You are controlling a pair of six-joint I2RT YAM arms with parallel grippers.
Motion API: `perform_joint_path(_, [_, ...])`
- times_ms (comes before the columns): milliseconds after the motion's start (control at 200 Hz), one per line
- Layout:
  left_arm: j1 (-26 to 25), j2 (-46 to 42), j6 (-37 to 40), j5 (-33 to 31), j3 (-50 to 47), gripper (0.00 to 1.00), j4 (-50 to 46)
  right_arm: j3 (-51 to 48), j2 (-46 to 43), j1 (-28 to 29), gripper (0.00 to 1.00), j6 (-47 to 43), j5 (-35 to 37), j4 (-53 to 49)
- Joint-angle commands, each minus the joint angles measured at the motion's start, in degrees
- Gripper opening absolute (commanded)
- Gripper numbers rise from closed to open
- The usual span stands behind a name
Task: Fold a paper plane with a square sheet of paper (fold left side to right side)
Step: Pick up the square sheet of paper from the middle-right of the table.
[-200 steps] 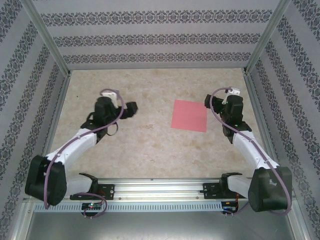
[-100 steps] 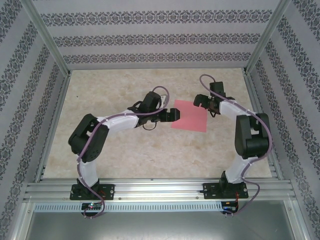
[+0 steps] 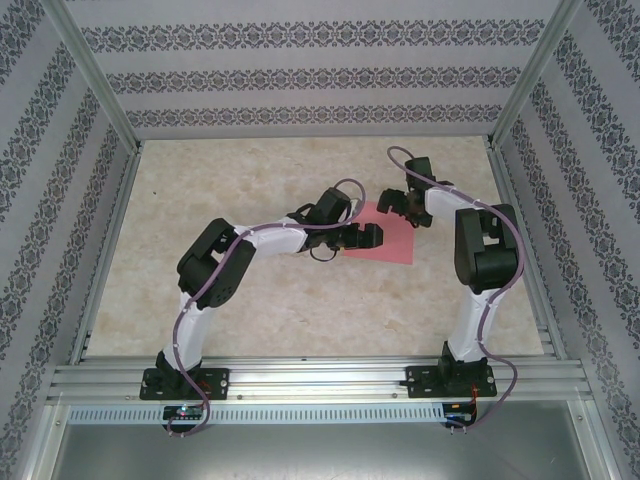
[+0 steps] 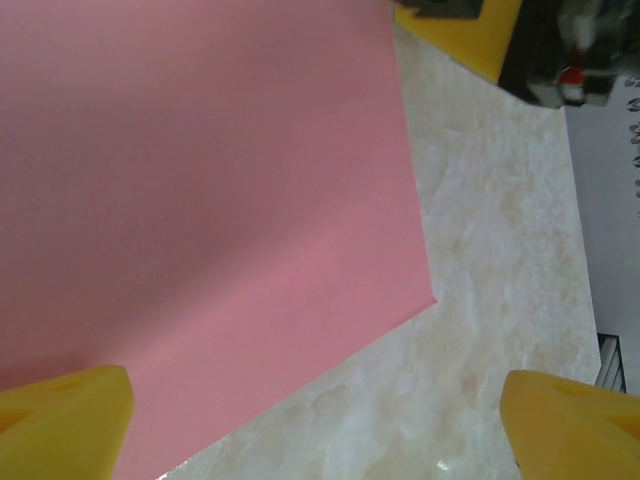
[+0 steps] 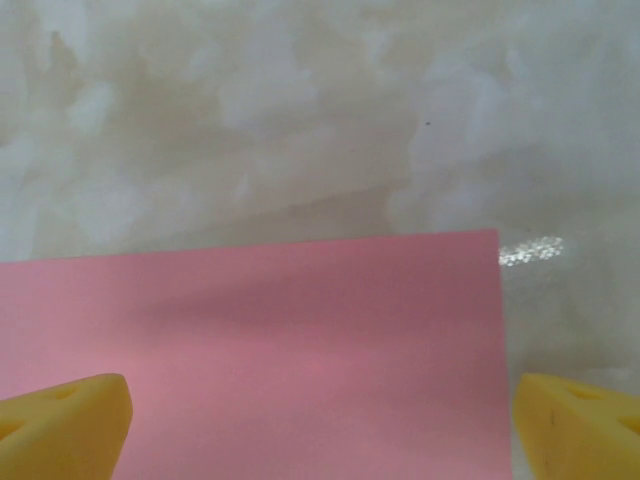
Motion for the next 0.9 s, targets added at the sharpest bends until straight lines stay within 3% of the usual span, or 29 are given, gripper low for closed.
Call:
perform_joint_path(0, [-0.8, 1.3, -1.5, 0.0, 1.0, 0.95, -0.8, 2.5, 1.0, 0.8, 0.98, -0.5, 0.8, -3.3])
perform_joint_path(894, [-1.4, -0.4, -3.0, -2.0, -4.6, 0.96, 1.6, -2.8, -3.1, 3.4, 0.98, 6.3, 2.7, -8.8])
